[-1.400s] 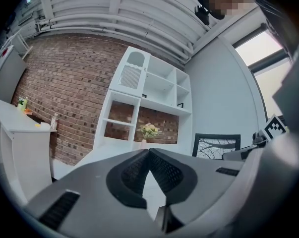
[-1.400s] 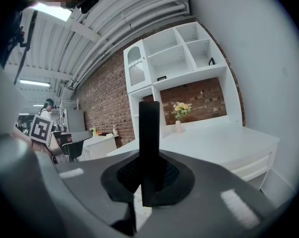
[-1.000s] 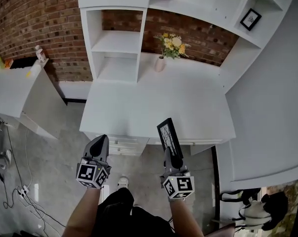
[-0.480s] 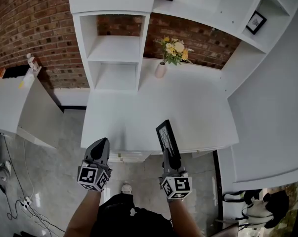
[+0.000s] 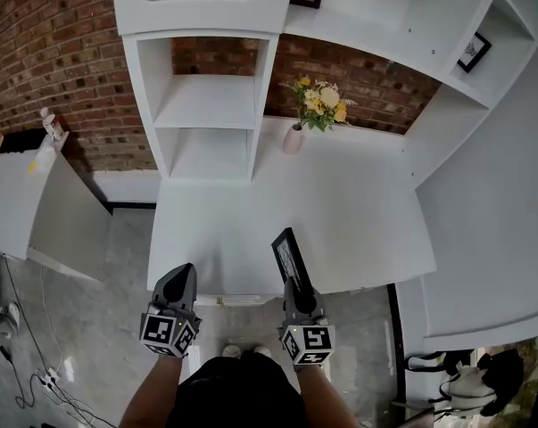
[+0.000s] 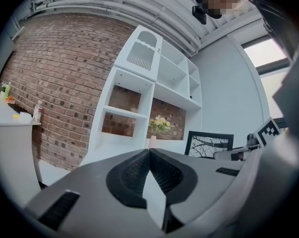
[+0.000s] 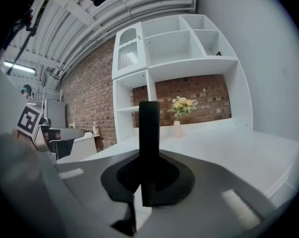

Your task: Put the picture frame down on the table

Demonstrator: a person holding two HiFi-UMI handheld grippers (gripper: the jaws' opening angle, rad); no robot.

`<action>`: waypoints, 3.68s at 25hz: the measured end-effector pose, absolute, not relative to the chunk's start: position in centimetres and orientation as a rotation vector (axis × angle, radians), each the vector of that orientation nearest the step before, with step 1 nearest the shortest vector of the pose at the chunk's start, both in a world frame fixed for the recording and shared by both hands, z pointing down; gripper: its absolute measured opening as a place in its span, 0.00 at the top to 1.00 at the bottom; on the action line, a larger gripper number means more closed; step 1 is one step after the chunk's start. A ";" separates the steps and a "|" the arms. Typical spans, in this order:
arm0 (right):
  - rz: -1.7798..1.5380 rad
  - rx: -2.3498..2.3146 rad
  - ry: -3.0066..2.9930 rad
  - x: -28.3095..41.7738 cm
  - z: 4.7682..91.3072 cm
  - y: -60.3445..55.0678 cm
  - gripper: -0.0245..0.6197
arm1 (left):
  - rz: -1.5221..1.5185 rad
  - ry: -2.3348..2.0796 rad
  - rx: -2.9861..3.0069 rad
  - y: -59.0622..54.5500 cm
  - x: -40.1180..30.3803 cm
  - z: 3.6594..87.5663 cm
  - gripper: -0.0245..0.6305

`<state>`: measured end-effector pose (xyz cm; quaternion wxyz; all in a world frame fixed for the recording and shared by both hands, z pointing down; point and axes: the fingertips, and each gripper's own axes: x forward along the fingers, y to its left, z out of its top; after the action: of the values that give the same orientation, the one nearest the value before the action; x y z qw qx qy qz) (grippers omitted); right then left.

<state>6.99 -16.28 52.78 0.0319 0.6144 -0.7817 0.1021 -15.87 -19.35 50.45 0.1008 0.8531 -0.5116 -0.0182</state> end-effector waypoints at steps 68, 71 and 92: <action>0.257 1.704 -2.356 8.8 56.3 -26.9 0.84 | 0.076 -1.500 2.407 -28.3 -12.9 55.6 0.97; 0.349 1.760 -2.323 10.4 56.9 -27.8 0.82 | 0.092 -1.486 2.413 -28.5 -12.9 55.4 0.97; 0.556 1.460 -2.191 6.3 63.4 -30.7 0.75 | 0.085 -1.558 2.384 -30.0 -14.4 55.5 0.97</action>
<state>6.26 -30.67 63.43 0.2233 0.5289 -0.7936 0.2015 -14.38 -29.97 55.47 0.1459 0.8278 -0.5410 0.0296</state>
